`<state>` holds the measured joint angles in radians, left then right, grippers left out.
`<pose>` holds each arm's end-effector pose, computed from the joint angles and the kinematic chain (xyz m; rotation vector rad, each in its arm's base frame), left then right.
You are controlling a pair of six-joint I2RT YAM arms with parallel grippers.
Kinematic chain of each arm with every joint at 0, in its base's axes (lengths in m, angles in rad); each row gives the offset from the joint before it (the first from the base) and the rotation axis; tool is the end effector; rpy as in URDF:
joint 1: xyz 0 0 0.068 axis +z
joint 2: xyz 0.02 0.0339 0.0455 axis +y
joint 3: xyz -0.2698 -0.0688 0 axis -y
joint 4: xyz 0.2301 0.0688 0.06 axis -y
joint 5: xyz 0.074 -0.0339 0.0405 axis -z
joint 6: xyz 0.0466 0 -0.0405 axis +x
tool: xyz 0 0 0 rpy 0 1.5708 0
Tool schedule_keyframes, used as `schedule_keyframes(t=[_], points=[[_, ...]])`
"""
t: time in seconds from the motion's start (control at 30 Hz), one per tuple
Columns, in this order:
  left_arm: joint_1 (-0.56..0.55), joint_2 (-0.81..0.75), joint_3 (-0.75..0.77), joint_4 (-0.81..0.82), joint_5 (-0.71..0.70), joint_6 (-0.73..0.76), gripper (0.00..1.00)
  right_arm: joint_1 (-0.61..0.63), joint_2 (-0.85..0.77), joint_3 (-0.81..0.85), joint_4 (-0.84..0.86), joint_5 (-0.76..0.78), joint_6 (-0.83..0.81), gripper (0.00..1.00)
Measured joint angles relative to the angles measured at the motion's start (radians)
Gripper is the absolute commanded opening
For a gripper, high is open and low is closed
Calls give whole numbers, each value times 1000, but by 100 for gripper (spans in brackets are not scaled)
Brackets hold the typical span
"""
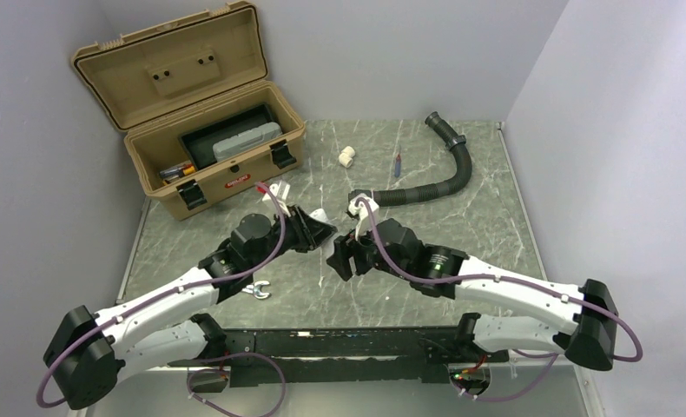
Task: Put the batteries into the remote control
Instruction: Adjust the remote control.
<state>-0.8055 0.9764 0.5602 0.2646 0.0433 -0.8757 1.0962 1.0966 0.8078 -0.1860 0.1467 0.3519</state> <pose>0.1529 -0.1621 0.2807 -0.0313 1.8992 -1.2426 0.1163 0.2115 0.2906 -0.6834 2.0126 0.7416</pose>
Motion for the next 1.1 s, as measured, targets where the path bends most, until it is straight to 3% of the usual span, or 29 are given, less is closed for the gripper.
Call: schedule_keyframes(t=[0.27,0.4,0.53,0.97,1.1], points=[[4,-29,-96,5,-14,-1,0,0,-215,-35,32,7,-5,79],[13,-45,-144,42,6,-6,0,0,-363,-104,55,23,-12,67],[22,-72,-200,124,44,-10,0,0,-442,-159,53,36,-24,61],[80,-163,-444,510,124,-50,0,0,-402,-205,34,0,-72,57],[94,-167,-444,549,137,-55,0,0,-368,-214,66,-18,-71,63]])
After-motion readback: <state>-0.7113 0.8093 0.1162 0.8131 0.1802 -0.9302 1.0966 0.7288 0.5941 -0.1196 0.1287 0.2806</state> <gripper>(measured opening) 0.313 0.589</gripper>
